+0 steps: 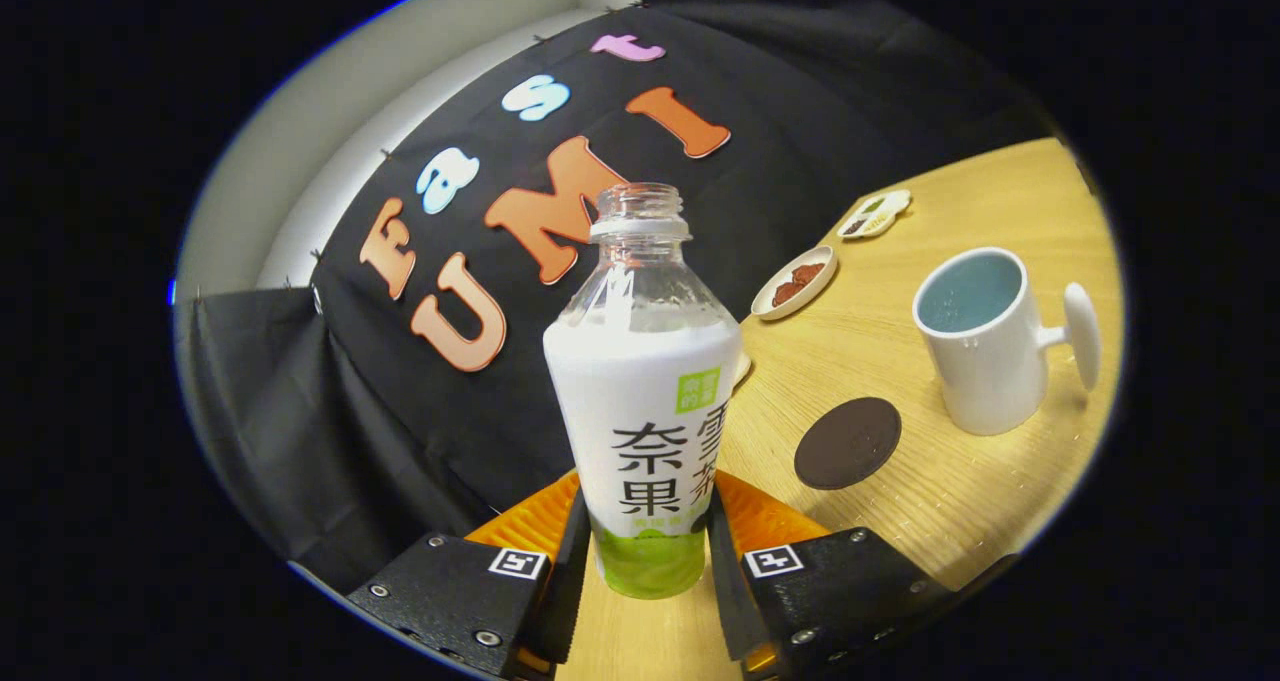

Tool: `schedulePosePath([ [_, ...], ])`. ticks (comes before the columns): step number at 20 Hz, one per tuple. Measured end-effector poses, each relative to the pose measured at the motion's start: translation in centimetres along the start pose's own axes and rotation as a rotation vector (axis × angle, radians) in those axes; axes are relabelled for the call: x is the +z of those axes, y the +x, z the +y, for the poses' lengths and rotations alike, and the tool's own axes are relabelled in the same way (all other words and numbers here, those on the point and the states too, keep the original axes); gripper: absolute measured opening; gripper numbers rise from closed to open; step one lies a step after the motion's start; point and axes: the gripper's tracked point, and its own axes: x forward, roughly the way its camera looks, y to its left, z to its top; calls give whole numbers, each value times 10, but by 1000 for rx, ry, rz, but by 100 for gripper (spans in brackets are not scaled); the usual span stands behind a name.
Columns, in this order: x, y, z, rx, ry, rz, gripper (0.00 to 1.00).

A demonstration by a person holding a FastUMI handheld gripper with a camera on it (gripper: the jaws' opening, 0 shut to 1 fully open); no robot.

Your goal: Take the bottle from table, then pour the juice into the cup, finally place the bottle on the coaster

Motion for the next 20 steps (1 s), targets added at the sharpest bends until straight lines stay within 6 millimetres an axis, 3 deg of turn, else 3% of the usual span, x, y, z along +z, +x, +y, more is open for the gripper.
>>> schedulePosePath([
  [7, 15, 4, -16, -7, 274, -5, 57],
  [20, 23, 13, -14, 13, 664, -16, 58],
])
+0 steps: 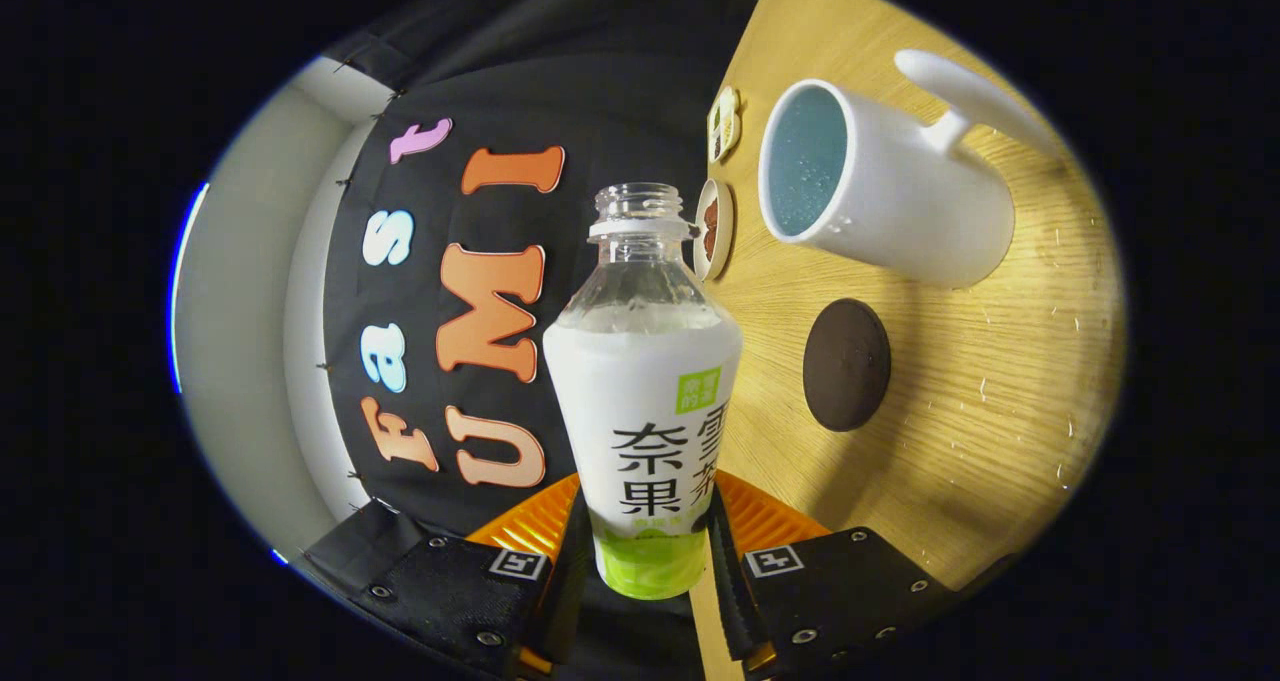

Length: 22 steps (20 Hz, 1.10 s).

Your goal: Take the bottle from table, then pour the juice into the cup, finally place the bottle on the coaster

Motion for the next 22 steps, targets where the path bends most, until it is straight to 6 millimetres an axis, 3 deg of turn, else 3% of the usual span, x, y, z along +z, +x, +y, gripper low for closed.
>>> schedulePosePath([
  [11, 19, -7, 10, 34, 184, -25, 57],
  [22, 24, -8, 15, 46, 258, -49, 57],
])
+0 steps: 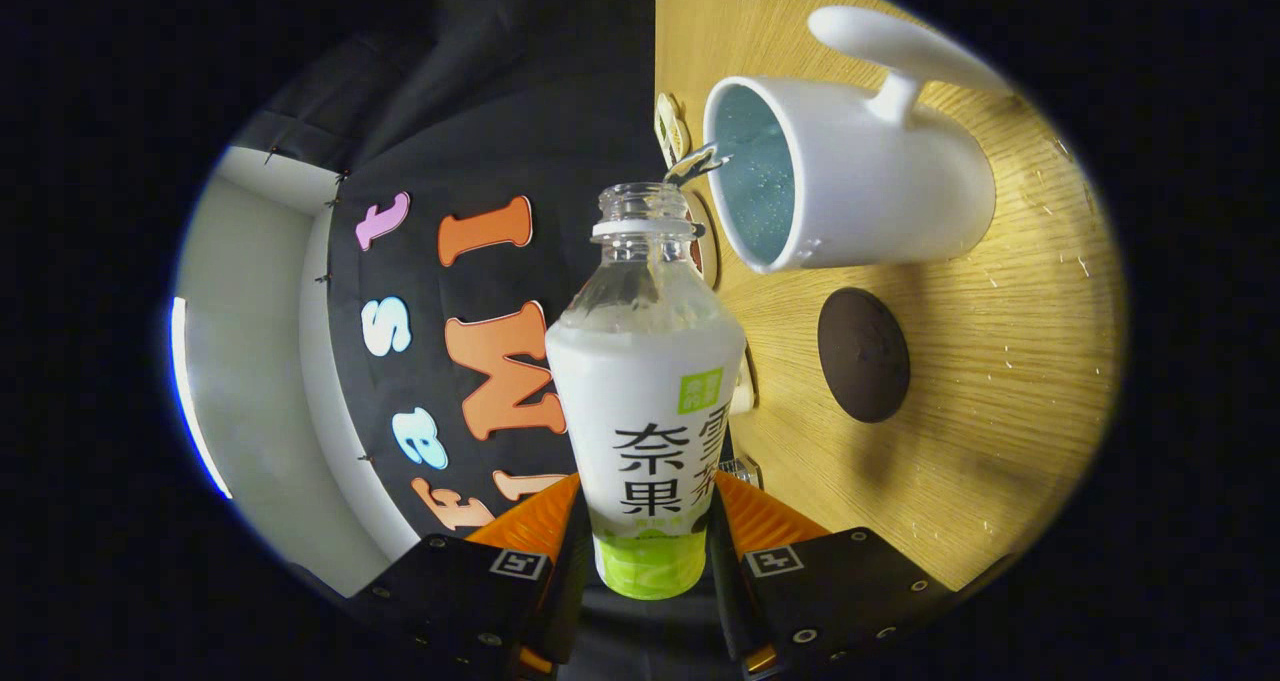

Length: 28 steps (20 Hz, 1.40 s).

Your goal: Take the bottle from table, then pour the juice into the cup, finally place the bottle on the coaster

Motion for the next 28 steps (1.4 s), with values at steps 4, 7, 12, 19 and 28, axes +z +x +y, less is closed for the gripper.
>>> schedulePosePath([
  [4, 1, 0, 3, 8, 23, -1, 57],
  [7, 4, -1, 2, 15, 38, -8, 57],
  [12, 10, 6, 9, 16, 57, -20, 57],
  [19, 17, 10, 19, 27, 83, -35, 57],
  [28, 22, 3, 18, 38, 110, -41, 57],
])
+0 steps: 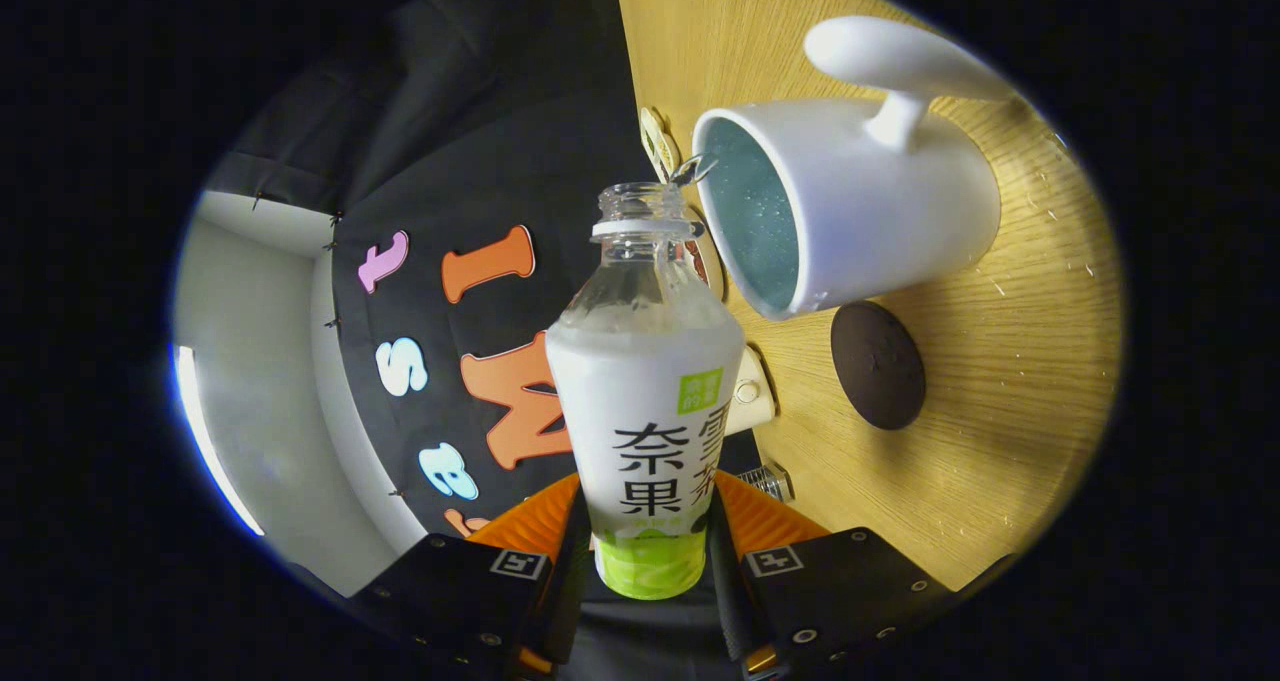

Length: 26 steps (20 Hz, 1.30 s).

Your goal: Take the bottle from table, then pour the juice into the cup, finally place the bottle on the coaster

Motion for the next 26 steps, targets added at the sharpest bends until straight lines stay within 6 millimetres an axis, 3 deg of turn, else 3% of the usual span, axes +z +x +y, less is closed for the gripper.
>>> schedulePosePath([
  [26, 3, -2, 12, 33, 150, -19, 57],
])
